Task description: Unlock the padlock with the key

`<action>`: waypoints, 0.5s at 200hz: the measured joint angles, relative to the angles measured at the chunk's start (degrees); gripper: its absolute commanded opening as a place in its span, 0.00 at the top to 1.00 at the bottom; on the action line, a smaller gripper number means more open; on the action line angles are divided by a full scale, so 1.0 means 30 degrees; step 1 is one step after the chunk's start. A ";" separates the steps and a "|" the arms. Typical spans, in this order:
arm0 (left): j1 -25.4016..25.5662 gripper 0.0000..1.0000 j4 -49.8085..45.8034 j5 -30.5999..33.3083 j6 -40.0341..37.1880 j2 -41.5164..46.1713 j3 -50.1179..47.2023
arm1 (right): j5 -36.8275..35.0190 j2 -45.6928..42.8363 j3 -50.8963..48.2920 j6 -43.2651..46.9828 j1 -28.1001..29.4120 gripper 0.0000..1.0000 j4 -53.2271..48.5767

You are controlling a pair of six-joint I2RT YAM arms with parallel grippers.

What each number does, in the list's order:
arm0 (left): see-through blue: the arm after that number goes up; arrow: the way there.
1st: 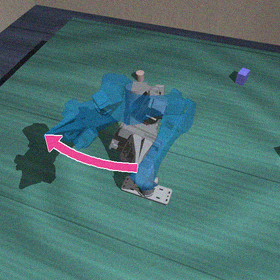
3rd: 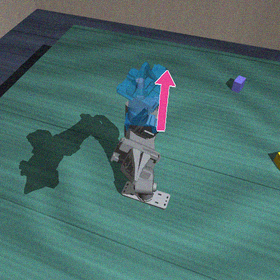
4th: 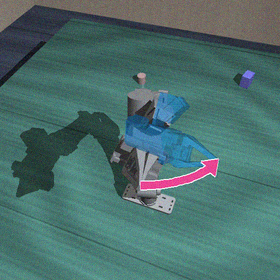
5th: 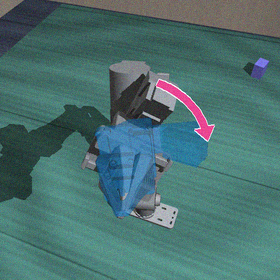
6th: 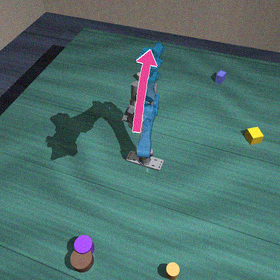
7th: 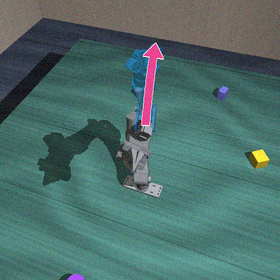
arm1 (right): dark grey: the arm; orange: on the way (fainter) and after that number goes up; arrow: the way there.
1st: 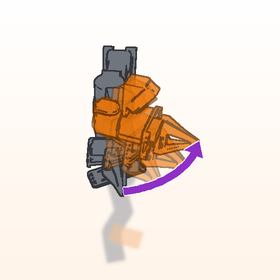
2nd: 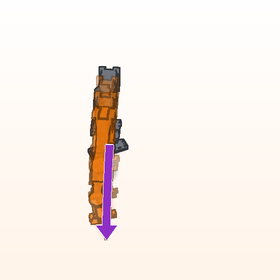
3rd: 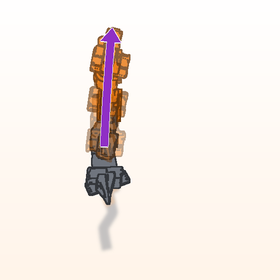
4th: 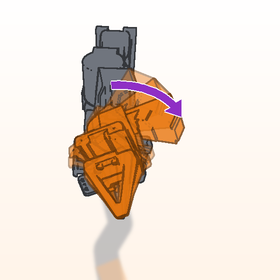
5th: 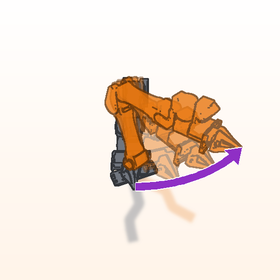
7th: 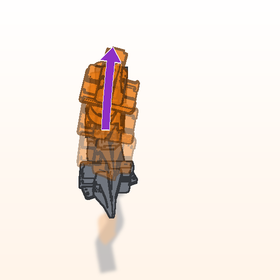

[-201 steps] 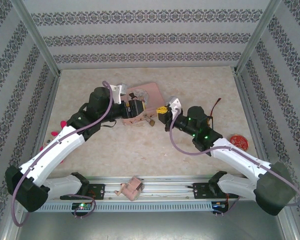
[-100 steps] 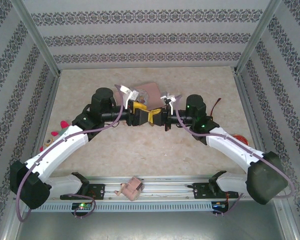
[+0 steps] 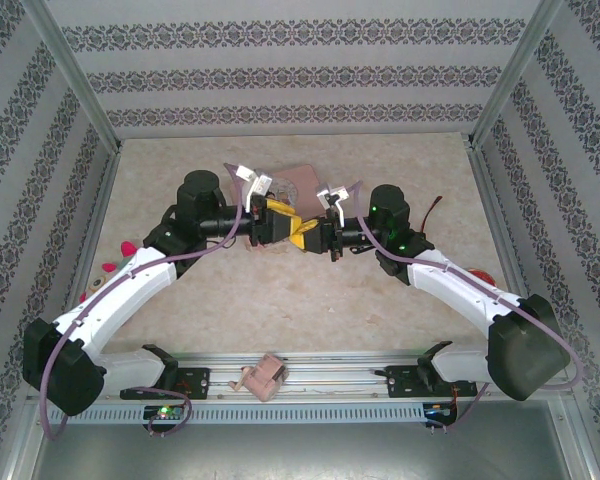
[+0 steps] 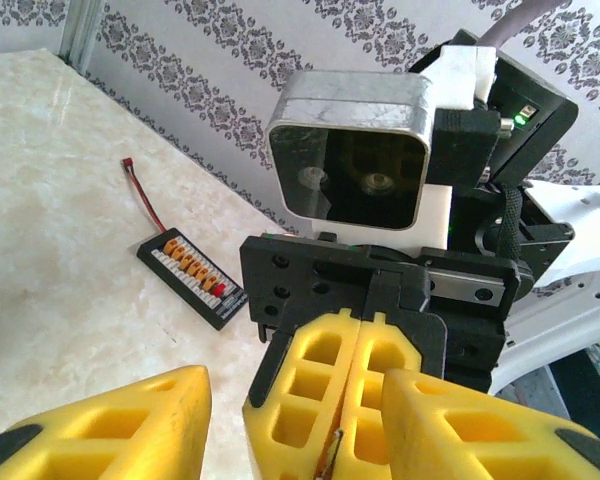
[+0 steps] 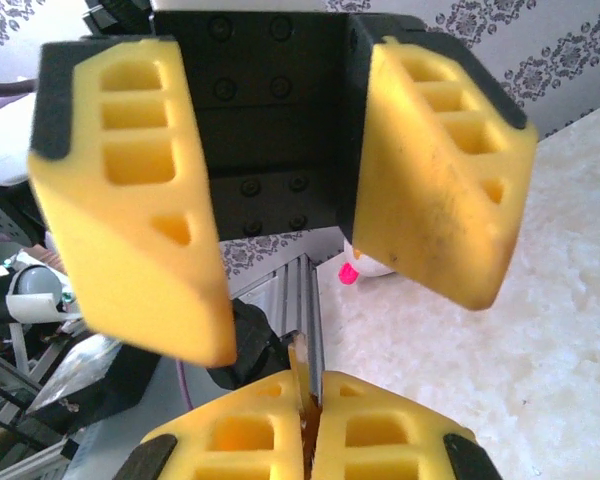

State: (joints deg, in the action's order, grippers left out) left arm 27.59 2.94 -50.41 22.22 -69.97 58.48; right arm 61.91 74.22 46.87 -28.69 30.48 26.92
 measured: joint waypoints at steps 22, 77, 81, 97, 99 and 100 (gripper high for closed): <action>-0.0240 0.53 0.0758 -0.0896 0.0393 -0.0007 -0.0306 | 0.0189 0.0000 0.0000 -0.0255 0.0000 1.00 0.0182; -0.0262 0.59 0.1479 -0.2696 0.0816 -0.0372 -0.0583 | 0.0226 0.0000 0.0000 -0.0539 0.0000 1.00 0.0532; -0.0262 0.61 0.1515 -0.2769 0.0823 -0.0415 -0.0583 | 0.0226 0.0000 0.0000 -0.0546 0.0000 1.00 0.0576; -0.0270 0.68 0.1661 -0.3045 0.0947 -0.0663 -0.0590 | 0.0291 0.0000 0.0000 -0.0707 0.0000 1.00 0.0758; -0.0284 0.68 0.1705 -0.3060 0.0940 -0.0678 -0.0590 | 0.0313 0.0000 0.0000 -0.0699 0.0000 1.00 0.0750; -0.0284 0.69 0.1719 -0.3067 0.0947 -0.0685 -0.0597 | 0.0313 0.0000 0.0000 -0.0707 0.0000 1.00 0.0765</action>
State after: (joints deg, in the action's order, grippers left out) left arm 26.74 8.10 -59.61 25.06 -72.03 56.69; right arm 62.85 74.22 46.87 -30.81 30.48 29.21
